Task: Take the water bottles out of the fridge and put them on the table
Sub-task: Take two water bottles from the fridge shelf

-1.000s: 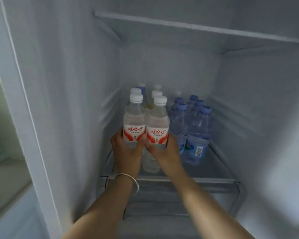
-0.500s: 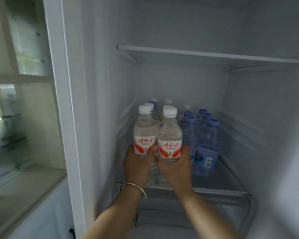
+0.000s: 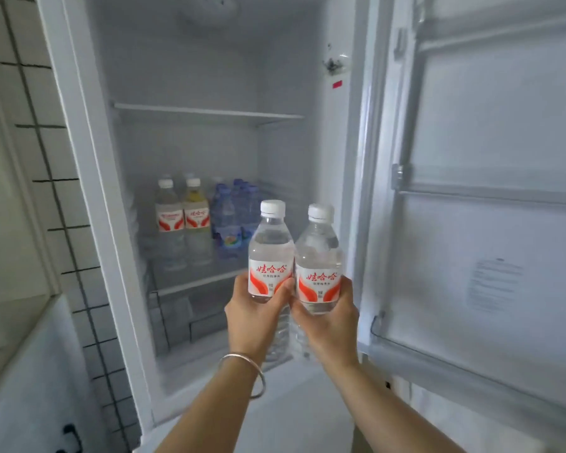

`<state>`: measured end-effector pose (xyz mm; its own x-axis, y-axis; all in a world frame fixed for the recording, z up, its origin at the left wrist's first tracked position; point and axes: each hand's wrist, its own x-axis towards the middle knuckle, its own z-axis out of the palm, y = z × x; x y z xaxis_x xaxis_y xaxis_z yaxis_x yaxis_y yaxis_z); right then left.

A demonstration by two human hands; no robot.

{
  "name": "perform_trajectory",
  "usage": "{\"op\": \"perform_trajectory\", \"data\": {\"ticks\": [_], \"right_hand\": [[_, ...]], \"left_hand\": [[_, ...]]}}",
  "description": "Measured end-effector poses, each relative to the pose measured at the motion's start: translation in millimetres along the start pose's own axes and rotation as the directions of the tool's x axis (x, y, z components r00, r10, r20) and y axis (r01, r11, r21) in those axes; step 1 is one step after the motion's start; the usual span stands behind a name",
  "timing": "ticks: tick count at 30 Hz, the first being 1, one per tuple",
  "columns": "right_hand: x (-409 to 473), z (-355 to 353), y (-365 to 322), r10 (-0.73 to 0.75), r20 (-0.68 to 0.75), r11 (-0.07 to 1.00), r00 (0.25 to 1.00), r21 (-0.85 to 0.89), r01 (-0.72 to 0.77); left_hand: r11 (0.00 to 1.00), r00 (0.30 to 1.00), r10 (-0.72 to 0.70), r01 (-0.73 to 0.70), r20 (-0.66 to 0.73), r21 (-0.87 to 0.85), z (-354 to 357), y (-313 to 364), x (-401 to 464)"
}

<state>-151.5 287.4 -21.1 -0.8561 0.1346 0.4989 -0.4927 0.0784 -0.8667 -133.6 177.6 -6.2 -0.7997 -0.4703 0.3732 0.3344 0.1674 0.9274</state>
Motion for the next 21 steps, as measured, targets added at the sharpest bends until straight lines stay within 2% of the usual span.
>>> {"op": "perform_trajectory", "data": {"ticks": [6, 9, 13, 16, 21], "right_hand": [[-55, -130, -23, 0.073, -0.271, 0.992, 0.960, -0.076, -0.097], [-82, -203, -35, 0.048, -0.421, 0.980, 0.906, -0.157, -0.125], [-116, -306, -56, -0.023, -0.564, 0.932, 0.826, -0.311, -0.186], [-144, -386, -73, -0.047, -0.623, 0.894, 0.781, -0.375, -0.245], [-177, -513, -90, -0.080, -0.636, 0.837, 0.768, -0.461, -0.295]], "left_hand": [[0.999, 0.960, 0.021, -0.008, 0.281, -0.046, 80, 36, -100], [0.999, 0.920, 0.031, -0.012, 0.390, -0.051, 126, 54, -154], [0.996, 0.887, 0.001, 0.043, 0.463, -0.085, 194, 80, -237], [0.995, 0.861, -0.011, 0.059, 0.508, -0.078, 246, 101, -304], [0.988, 0.808, -0.029, 0.113, 0.588, -0.107, 329, 127, -399]]}}
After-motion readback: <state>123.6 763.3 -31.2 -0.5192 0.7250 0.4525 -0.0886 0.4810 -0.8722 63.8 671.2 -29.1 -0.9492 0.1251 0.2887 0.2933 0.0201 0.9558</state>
